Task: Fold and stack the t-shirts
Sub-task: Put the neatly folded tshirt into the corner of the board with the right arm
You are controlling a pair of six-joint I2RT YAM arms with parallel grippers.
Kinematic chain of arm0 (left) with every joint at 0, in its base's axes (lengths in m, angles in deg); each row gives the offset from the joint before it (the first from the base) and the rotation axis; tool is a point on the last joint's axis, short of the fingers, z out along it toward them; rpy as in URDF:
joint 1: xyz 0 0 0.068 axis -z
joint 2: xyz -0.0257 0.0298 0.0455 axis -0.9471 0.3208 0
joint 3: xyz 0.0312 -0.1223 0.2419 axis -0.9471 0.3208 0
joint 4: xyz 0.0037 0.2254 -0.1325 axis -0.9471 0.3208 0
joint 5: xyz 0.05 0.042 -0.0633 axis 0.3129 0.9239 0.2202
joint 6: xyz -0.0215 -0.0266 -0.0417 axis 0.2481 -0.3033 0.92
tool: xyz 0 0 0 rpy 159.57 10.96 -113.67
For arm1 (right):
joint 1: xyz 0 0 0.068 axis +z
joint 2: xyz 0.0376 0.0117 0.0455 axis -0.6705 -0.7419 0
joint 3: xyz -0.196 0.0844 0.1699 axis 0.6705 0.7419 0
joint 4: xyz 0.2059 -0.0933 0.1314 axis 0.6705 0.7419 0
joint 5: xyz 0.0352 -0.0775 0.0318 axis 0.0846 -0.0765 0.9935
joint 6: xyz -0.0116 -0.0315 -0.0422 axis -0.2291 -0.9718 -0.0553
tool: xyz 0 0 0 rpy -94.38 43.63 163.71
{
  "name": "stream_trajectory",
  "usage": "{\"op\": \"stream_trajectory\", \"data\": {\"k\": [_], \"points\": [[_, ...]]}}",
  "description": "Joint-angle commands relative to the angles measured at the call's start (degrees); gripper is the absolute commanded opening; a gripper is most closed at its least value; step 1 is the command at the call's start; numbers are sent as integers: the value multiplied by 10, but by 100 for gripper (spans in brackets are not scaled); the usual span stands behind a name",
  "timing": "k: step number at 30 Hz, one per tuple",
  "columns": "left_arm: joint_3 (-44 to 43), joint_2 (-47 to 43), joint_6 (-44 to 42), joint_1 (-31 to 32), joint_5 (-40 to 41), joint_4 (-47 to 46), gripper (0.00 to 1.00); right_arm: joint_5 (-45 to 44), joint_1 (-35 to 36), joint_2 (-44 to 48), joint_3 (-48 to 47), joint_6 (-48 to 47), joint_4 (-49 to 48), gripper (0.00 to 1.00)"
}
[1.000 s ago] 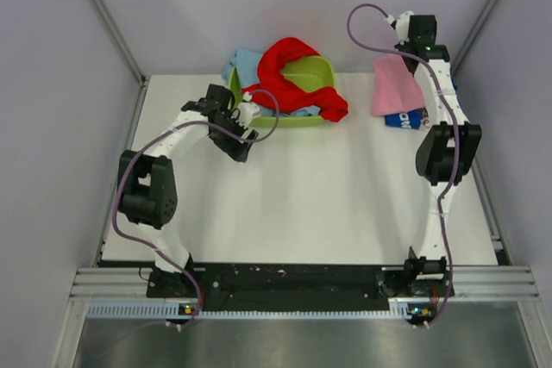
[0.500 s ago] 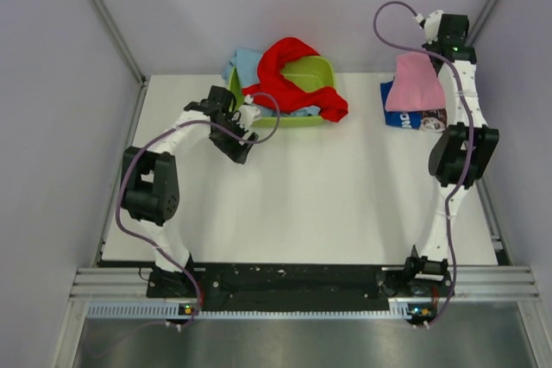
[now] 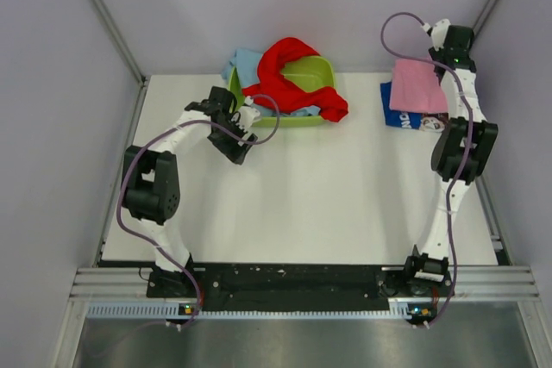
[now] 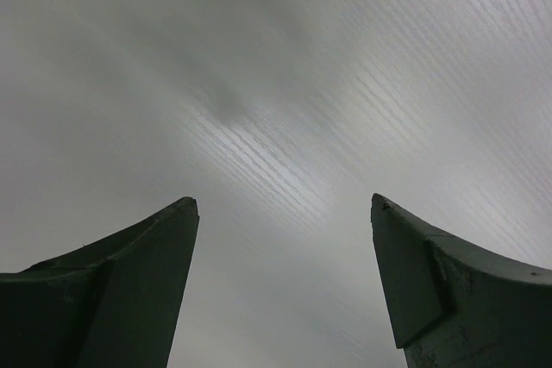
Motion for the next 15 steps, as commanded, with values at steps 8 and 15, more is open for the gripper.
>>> {"op": "stream_trajectory", "data": {"k": [8, 15], "points": [[-7, -1, -4, -3, 0, -2, 87, 45, 6, 59, -15, 75, -64, 97], [-23, -4, -6, -3, -16, 7, 88, 99, 84, 128, 119, 131, 9, 64]]}}
